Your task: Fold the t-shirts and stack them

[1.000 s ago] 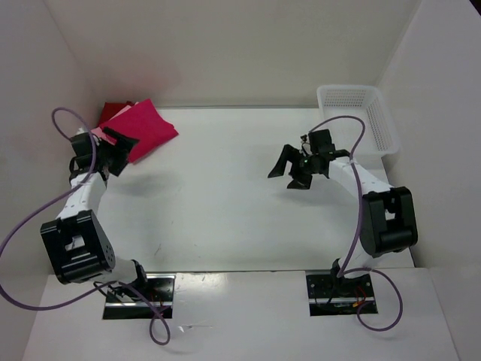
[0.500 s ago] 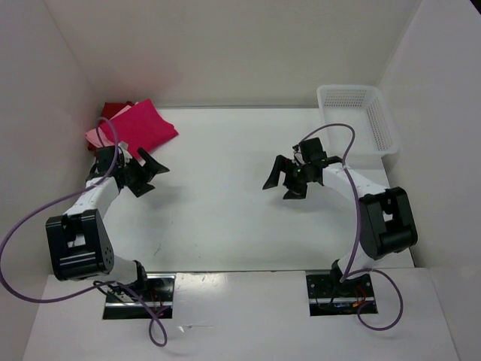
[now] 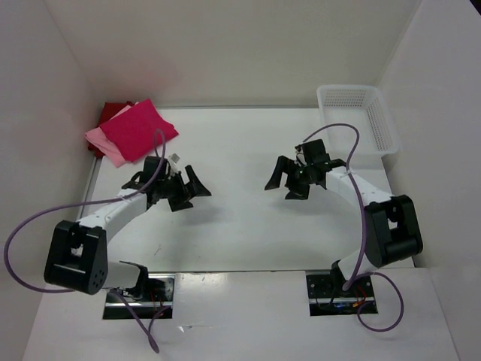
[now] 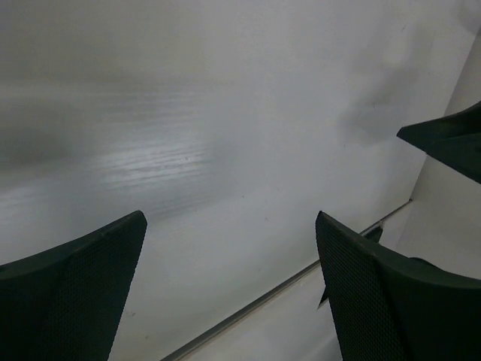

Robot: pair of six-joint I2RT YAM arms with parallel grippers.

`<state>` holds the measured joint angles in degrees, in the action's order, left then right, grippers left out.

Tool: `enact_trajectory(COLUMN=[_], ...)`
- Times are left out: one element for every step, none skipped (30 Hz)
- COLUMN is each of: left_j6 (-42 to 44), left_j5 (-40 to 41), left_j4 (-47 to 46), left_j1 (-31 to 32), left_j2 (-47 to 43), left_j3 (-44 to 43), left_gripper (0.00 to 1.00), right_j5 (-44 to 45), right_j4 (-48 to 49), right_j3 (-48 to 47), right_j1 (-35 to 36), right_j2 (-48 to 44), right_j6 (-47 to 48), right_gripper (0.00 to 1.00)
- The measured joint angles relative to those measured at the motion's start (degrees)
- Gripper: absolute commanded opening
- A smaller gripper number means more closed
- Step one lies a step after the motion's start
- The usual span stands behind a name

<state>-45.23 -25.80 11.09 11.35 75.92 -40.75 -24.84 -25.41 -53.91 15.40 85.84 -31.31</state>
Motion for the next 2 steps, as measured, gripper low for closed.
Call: enact_trajectory(left_j6=[0.02,0.13], left_j5=[0.35,0.63], left_j4=[0.00,-0.02], left_j1=[0.00,0.00], left_j2=[0.61,0.98], left_j3=[-0.81,-1.60], left_gripper=[1.00,1.00], right_j5=[0.11,0.26], right_j4=[0.00,-0.02], right_j3=[0.00,0.00], right_j1=[0.00,0.00], right_j2=[0.00,0.00], right_j6=[0.11,0.13], right_gripper=[1.00,1.00])
